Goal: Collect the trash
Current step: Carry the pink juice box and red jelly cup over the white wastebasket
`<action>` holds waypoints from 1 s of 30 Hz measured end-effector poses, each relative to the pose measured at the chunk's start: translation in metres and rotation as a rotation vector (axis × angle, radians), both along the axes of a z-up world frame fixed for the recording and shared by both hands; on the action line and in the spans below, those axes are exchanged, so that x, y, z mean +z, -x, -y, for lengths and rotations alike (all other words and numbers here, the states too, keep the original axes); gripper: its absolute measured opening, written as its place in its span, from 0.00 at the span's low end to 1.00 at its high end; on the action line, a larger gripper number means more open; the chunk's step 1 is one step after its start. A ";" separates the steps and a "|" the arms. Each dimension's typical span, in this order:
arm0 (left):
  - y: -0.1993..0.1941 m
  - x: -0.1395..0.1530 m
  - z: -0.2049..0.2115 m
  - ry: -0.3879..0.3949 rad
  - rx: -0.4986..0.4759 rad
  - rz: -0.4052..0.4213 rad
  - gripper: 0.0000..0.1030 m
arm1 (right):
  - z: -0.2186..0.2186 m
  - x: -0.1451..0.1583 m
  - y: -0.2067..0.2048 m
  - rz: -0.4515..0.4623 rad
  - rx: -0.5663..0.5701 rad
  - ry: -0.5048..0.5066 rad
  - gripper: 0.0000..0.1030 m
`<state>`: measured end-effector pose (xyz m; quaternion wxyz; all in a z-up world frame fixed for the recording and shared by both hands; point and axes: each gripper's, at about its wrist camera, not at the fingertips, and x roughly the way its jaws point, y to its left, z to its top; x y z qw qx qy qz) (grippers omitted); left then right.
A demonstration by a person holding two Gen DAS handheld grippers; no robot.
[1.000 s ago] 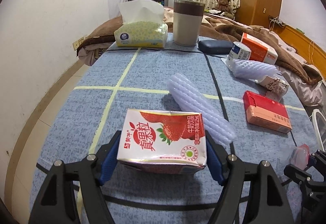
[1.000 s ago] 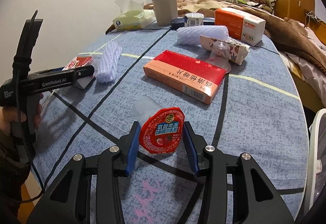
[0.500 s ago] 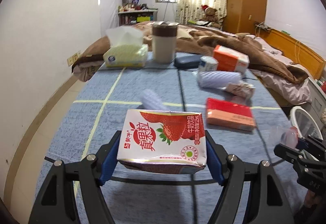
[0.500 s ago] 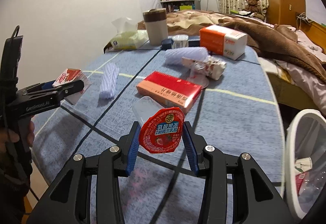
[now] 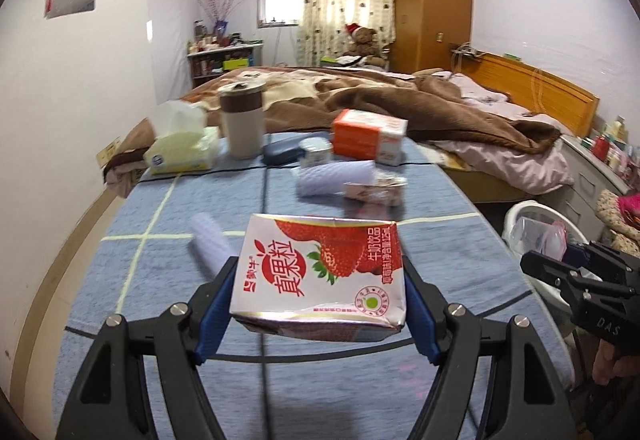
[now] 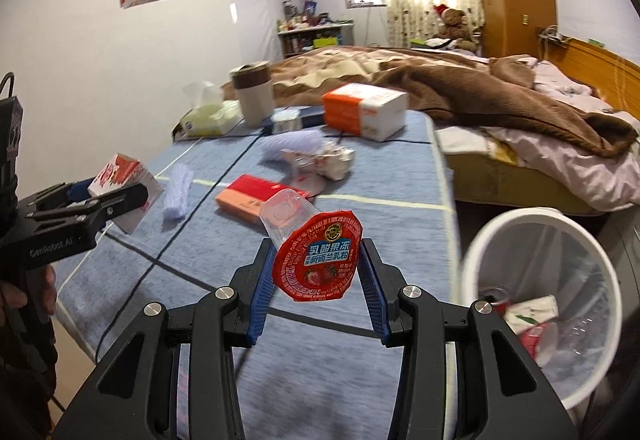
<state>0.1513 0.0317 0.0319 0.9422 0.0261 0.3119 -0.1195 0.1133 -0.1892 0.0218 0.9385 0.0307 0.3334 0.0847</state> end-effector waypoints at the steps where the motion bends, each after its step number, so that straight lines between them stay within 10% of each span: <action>1: 0.001 0.001 0.006 0.003 -0.013 0.003 0.74 | 0.006 0.001 0.002 0.004 -0.013 0.000 0.41; 30: 0.013 0.002 0.220 -0.010 -0.433 0.003 0.74 | 0.165 -0.001 0.019 -0.026 -0.334 0.028 0.41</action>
